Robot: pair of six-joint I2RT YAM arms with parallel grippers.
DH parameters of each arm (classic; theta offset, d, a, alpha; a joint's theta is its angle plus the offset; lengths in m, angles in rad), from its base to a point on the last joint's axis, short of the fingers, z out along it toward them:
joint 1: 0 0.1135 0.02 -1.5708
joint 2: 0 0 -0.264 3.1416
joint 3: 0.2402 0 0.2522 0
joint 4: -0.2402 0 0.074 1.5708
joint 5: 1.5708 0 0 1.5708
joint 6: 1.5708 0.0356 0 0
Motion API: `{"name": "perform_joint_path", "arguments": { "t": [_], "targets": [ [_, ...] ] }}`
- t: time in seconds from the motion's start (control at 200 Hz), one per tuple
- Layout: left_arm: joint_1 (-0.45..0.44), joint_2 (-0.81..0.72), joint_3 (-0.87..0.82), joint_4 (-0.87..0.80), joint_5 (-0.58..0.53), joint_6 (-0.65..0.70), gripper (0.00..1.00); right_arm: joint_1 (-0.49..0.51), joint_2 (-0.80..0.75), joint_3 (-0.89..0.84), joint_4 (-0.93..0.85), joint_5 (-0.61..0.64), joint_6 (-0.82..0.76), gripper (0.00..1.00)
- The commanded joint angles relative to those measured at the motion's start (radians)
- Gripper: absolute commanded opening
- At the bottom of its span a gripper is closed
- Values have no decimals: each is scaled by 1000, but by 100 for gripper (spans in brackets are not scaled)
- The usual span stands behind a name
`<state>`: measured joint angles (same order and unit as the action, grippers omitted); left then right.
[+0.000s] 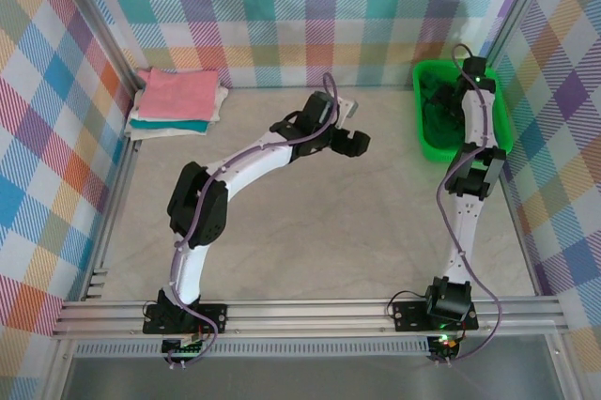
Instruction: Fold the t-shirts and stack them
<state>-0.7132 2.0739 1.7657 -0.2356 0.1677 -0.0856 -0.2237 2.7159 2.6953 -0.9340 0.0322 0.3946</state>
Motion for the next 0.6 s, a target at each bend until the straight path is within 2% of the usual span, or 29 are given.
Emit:
{"name": "perform_joint_path", "arguments": {
  "t": [0.0, 0.105, 0.17, 0.245, 0.32, 0.465, 0.6],
  "targets": [
    [-6, -85, -99, 49, 4, -35, 96, -9, 65, 56, 32, -63, 57, 82],
    [-6, -146, -184, 94, -20, -37, 97, -11, 92, 63, 51, -92, 76, 70],
    [-6, -173, -213, 106, -35, -33, 97, -12, 100, 63, 68, -114, 86, 55],
    [-6, -200, -234, 112, -52, -28, 97, -16, 86, 64, 84, -155, 87, 28],
    [-6, -226, -251, 124, -63, -29, 97, -15, 31, 50, 94, -156, 86, 12],
    [-5, -300, -320, 190, -68, -50, 97, -13, -164, -72, 165, -142, 81, 0],
    [-6, -398, -389, 226, -72, -73, 97, -4, -378, -215, 244, -96, 76, 0]
  ]
}}
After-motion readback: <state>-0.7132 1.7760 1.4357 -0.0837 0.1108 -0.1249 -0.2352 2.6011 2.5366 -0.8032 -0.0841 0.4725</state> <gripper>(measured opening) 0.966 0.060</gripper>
